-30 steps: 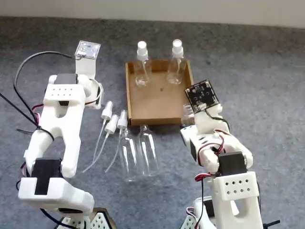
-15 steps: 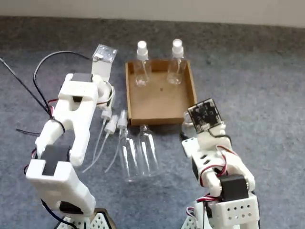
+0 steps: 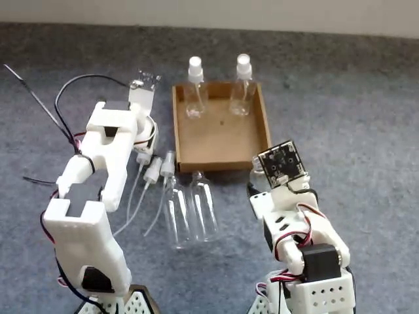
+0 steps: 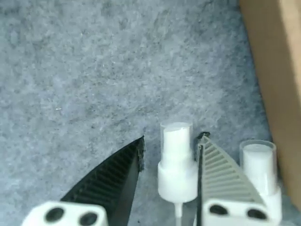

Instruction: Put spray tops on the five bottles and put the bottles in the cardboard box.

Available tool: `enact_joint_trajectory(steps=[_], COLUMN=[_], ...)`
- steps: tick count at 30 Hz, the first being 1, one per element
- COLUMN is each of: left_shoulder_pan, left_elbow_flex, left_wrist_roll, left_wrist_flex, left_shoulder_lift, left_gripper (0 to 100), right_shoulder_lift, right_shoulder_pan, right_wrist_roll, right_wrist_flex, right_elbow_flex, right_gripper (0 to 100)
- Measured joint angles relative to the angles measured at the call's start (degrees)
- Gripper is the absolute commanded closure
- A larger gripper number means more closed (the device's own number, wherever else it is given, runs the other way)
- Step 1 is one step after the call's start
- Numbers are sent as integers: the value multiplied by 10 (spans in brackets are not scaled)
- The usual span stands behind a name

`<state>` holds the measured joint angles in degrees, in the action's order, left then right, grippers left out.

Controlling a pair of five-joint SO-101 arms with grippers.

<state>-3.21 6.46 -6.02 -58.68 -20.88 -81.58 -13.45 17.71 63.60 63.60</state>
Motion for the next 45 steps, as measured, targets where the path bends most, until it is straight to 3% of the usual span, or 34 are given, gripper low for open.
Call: enact_joint_trajectory(steps=[6, 15, 19, 28, 37, 45], left_shoulder_pan=[3, -15, -47, -55, 76, 180], left_elbow_flex=[0, 0, 0, 0, -4, -4], left_wrist_roll=[1, 0, 0, 31, 50, 95], left_wrist_flex=[4, 4, -7, -78, -76, 32], left_shoulder_lift=[-10, 17, 96, 406, 710, 755], left_gripper=[944, 949, 947, 947, 947, 947], right_shoulder_lift=[0, 0, 0, 0, 0, 0], right_shoulder_pan=[0, 0, -4, -132, -210, -246], right_wrist_roll=[0, 0, 0, -7, -100, -103], right_wrist_flex=[0, 0, 0, -123, -274, -324], right_elbow_flex=[0, 0, 0, 0, 65, 121], right_gripper=[994, 994, 994, 994, 994, 994])
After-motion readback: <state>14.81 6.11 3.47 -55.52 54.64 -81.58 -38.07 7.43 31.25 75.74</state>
